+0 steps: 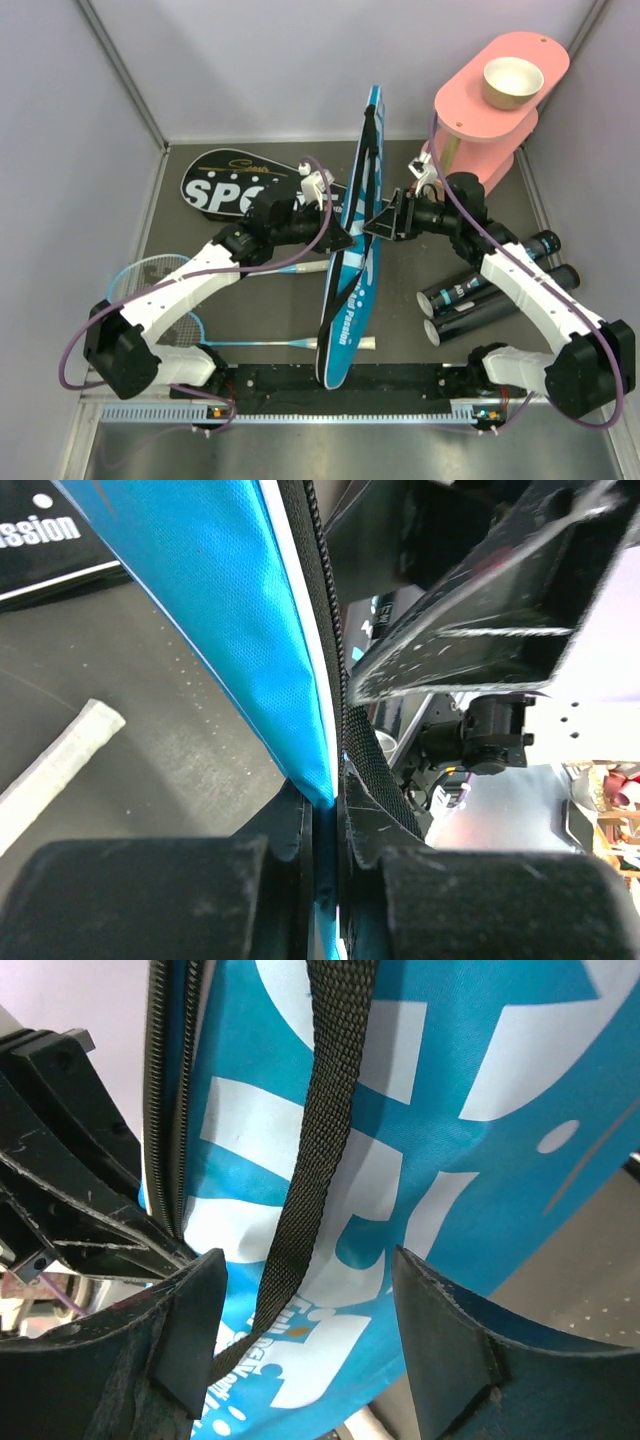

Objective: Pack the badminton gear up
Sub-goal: Open the racket bag.

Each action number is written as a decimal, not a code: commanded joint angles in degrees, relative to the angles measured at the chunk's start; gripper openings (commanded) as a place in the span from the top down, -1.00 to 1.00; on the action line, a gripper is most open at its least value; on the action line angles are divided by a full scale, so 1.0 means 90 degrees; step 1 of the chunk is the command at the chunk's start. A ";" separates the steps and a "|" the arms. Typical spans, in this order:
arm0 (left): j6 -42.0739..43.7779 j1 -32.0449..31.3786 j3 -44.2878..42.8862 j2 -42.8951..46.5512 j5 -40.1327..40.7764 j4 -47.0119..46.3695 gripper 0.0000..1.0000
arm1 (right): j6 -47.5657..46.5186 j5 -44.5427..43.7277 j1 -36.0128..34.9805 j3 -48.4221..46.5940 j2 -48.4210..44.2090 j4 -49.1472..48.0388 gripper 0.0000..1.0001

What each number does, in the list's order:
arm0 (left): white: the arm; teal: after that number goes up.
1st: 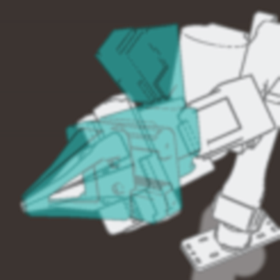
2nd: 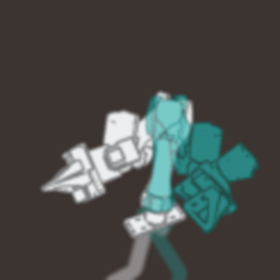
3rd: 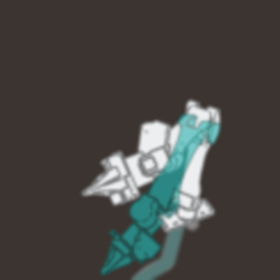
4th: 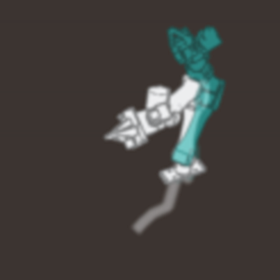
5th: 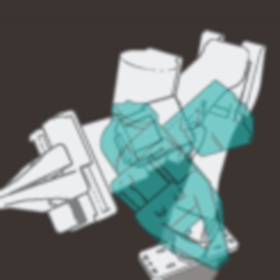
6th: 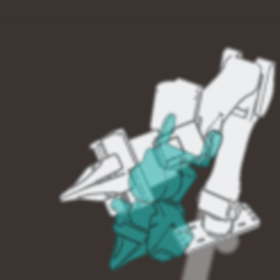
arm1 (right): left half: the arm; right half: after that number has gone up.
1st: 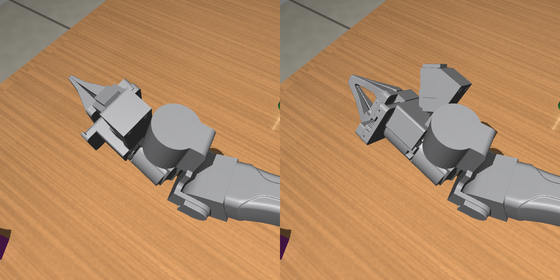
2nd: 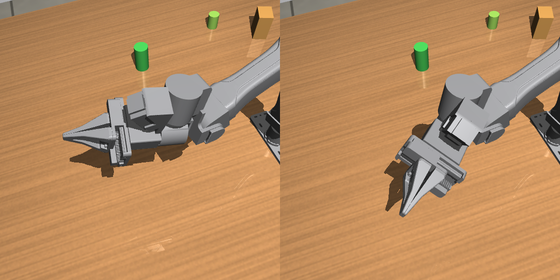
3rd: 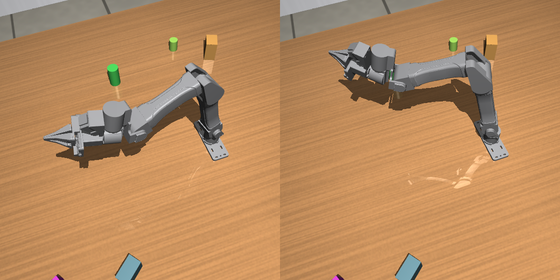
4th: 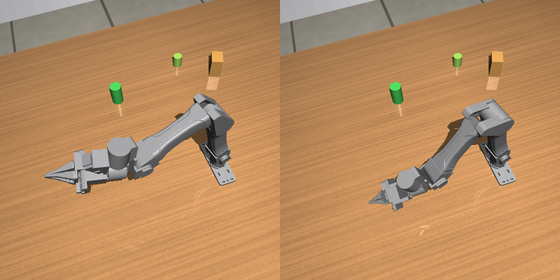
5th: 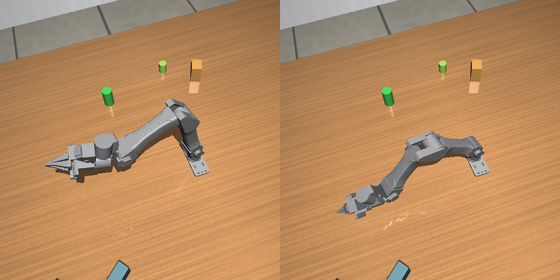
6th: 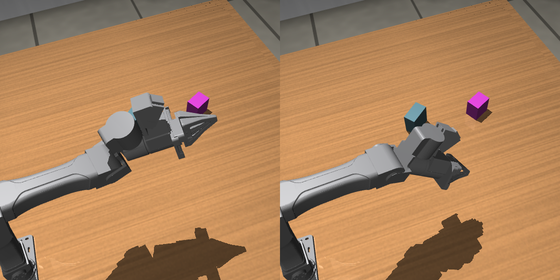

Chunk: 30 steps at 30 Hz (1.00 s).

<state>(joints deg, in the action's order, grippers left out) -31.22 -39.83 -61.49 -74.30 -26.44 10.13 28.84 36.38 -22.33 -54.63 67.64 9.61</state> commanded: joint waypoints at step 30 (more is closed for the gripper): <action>-0.2380 0.0627 0.1325 -0.1520 -0.2863 -0.5266 1.00 | -0.0938 -0.2630 -0.0879 -0.4085 0.1480 0.3980 -0.48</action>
<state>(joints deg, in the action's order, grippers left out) -50.26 -34.50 -49.56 -89.03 -48.71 -26.74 30.59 23.92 -31.29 -83.05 82.04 30.22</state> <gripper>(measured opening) 0.078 0.730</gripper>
